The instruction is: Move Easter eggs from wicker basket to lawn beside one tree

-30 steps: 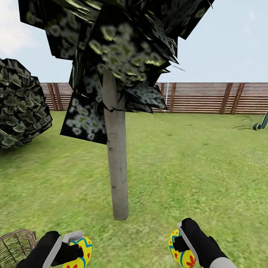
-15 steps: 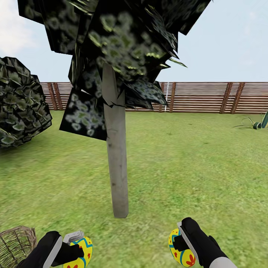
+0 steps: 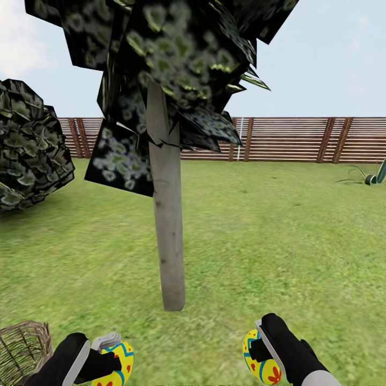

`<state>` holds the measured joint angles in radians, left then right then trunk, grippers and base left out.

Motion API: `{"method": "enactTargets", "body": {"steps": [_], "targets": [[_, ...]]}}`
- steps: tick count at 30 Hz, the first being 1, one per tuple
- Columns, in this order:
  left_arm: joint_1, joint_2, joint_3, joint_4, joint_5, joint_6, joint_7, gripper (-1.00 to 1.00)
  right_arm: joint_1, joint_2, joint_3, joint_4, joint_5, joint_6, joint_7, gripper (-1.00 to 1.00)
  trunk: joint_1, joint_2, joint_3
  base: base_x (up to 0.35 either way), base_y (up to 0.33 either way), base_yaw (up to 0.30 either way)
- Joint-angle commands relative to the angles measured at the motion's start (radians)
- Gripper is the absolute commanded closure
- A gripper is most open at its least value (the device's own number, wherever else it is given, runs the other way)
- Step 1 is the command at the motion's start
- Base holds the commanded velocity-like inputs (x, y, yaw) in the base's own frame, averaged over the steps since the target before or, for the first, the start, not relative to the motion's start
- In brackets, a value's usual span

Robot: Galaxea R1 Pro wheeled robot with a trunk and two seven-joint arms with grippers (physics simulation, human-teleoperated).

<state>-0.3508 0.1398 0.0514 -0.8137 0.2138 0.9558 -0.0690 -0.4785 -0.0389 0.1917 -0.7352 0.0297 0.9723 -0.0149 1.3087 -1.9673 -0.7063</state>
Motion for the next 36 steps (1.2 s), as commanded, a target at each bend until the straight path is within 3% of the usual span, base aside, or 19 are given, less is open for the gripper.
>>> {"method": "enactTargets", "body": {"steps": [1,36], "targets": [[-0.001,-0.001,0.002,-0.001,-0.004,0.004,-0.006,1.0,-0.001,-0.001,0.005,-0.001,0.002,0.005,0.0,1.0,0.004,-0.008,-0.004,0.0,0.0,0.0],[-0.001,-0.002,-0.002,-0.001,-0.005,0.005,-0.006,1.0,-0.001,0.0,0.006,-0.001,0.002,0.003,-0.001,1.0,0.138,-0.253,-0.114,0.0,0.0,0.0]]}}
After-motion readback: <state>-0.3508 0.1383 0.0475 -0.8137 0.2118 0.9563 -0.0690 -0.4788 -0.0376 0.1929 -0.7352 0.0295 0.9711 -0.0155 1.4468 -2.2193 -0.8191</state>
